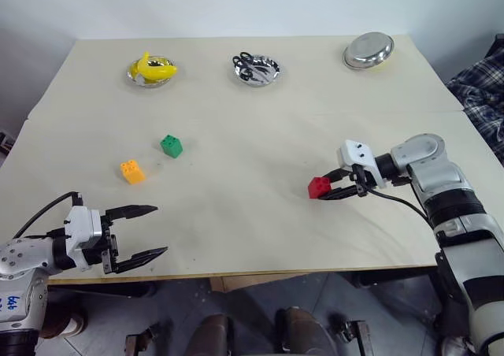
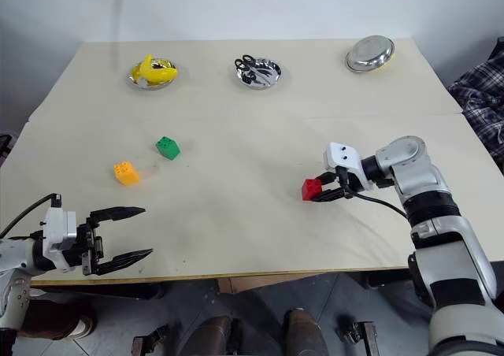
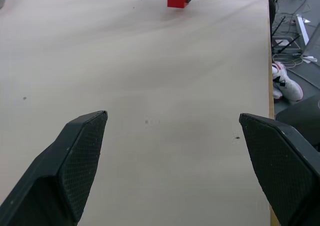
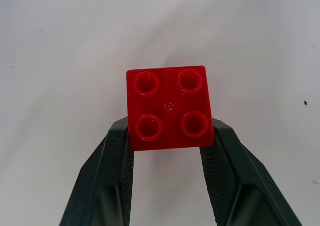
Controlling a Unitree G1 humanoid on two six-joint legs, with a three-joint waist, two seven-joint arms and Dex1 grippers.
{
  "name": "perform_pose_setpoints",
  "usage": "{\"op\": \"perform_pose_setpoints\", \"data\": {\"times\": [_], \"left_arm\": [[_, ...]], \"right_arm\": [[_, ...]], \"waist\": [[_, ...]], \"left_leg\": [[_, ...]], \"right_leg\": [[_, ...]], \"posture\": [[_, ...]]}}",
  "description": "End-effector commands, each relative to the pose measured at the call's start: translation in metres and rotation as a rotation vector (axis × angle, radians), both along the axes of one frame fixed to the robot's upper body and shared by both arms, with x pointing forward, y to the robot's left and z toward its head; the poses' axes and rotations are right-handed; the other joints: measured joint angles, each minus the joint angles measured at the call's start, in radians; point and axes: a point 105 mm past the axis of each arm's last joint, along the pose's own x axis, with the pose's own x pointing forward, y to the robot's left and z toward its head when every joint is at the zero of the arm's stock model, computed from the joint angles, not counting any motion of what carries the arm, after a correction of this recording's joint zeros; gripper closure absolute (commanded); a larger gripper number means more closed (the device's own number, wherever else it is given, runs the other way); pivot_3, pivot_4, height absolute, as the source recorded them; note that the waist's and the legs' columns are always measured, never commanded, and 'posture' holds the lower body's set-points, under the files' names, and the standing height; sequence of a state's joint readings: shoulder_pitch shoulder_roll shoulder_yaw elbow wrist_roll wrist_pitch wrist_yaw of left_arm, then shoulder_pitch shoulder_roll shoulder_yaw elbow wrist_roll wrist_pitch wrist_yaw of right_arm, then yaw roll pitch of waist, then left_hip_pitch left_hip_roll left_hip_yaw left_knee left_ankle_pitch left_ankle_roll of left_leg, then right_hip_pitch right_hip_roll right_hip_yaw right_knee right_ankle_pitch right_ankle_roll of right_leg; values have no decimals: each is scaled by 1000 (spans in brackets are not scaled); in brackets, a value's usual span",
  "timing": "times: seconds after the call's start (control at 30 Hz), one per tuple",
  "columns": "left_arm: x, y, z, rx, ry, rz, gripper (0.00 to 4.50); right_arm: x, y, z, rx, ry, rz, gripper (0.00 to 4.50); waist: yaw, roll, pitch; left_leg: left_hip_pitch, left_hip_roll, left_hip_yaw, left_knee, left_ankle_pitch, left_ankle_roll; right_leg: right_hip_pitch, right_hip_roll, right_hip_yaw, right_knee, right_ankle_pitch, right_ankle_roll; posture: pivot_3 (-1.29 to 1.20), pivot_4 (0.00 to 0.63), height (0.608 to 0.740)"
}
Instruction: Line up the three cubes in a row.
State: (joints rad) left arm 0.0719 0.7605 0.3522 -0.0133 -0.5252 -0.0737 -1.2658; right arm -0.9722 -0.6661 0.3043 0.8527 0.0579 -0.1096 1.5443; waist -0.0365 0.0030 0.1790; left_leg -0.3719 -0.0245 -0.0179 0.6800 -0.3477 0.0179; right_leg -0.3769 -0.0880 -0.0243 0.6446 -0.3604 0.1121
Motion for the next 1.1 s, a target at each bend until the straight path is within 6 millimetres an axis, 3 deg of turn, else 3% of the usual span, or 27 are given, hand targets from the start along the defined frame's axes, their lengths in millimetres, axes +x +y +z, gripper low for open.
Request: {"op": "perform_pose_setpoints", "data": {"times": [0.03, 0.33, 0.53, 0.67, 0.83, 1.07, 1.1], "left_arm": [[-3, -1, 7, -8, -33, 3, 0], [-4, 0, 8, -7, -38, 18, 0], [-3, -2, 8, -6, -39, 13, 0], [-1, -4, 8, -8, -38, 10, 0], [-1, 2, 8, -14, -37, 42, 0], [-12, 44, -1, -80, -32, 334, 0], [-15, 59, -2, -113, -44, 434, 0]], "right_arm": [[-2, 3, 2, -14, 1, 66, 3005], [-6, -3, -8, -101, 7, 106, 3005], [-7, -1, -4, -69, 21, 94, 3005], [-5, 2, 2, -25, 11, 89, 1717], [-5, 3, 24, 56, -46, 88, 98], [-28, -15, 60, 268, -190, 98, 38], [-35, -18, 65, 335, -210, 96, 38]], "waist": [[0, 0, 0], [1, 0, 0], [5, 0, 0], [5, 0, 0], [5, 0, 0], [9, 1, 1], [9, 1, 1]], "left_leg": [[0, 0, 0, 0, 0, 0], [0, 0, 0, 2, 0, 0], [1, 0, 0, 2, 0, 0], [1, 0, 0, 2, 0, 0], [1, 0, 0, 2, 0, 0], [0, 0, -1, 0, -1, 0], [0, 0, -1, 0, -1, 0]], "right_leg": [[0, 0, 0, 0, 0, 0], [0, 0, 0, 0, 0, 0], [0, 0, 0, 0, 0, 0], [0, 0, 0, 0, 0, 0], [0, 0, 0, 0, 0, 0], [1, 0, 0, -1, 0, 0], [1, 0, -1, -1, 0, 0]], "posture": [[0, 150, 740], [0, 150, 740], [0, 150, 740], [0, 150, 740], [0, 150, 740], [0, 150, 740], [0, 150, 740]]}}
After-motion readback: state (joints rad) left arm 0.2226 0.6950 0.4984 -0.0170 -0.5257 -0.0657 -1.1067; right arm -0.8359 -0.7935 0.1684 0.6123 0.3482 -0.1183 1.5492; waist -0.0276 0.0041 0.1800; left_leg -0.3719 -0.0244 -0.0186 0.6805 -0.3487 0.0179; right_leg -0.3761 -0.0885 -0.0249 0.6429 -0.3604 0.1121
